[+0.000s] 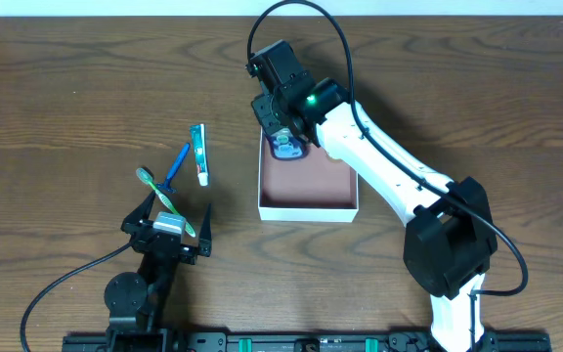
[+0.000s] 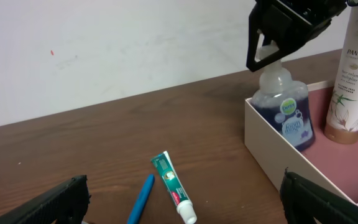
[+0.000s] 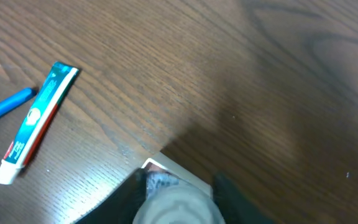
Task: Pack container
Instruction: 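Lift the soap pump bottle and lower it into the box's back-left, then push the soap bottle into place with the right gripper and release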
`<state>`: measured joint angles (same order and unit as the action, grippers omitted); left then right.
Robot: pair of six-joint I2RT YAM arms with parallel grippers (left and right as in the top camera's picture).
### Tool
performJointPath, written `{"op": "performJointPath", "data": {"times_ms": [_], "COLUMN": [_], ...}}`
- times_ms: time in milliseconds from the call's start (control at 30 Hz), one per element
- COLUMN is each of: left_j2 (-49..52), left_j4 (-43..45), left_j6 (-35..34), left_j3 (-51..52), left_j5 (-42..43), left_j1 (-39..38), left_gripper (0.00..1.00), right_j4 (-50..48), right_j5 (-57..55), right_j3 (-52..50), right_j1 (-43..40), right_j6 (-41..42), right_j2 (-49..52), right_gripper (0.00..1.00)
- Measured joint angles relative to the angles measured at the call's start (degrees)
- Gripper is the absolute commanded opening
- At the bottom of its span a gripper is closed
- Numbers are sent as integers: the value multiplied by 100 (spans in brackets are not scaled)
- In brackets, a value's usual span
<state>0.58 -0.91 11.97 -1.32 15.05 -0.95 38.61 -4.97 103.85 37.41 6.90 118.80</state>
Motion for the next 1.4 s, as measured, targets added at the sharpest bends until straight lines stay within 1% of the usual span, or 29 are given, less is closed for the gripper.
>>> {"op": "performJointPath", "data": {"times_ms": [600,800,867,1100,1400], "left_j2": [0,0,0,0,0], "left_j4": [0,0,0,2,2], "left_j6": [0,0,0,2,0], "left_j3": [0,0,0,0,0], "left_j5": [0,0,0,0,0], "left_j1": [0,0,0,0,0], "left_gripper": [98,98,98,98,98], "right_j4": [-26,-24,-7,122,1027], "right_j5": [0,0,15,70,160], "right_j3": [2,2,2,2,31], "right_j1": [0,0,2,221,605], "right_j6": [-15,-52,-192,-1119,-1770], "right_j2": [-2,-17,-63,-468,-573], "right_gripper": [42,40,41,41,37]}}
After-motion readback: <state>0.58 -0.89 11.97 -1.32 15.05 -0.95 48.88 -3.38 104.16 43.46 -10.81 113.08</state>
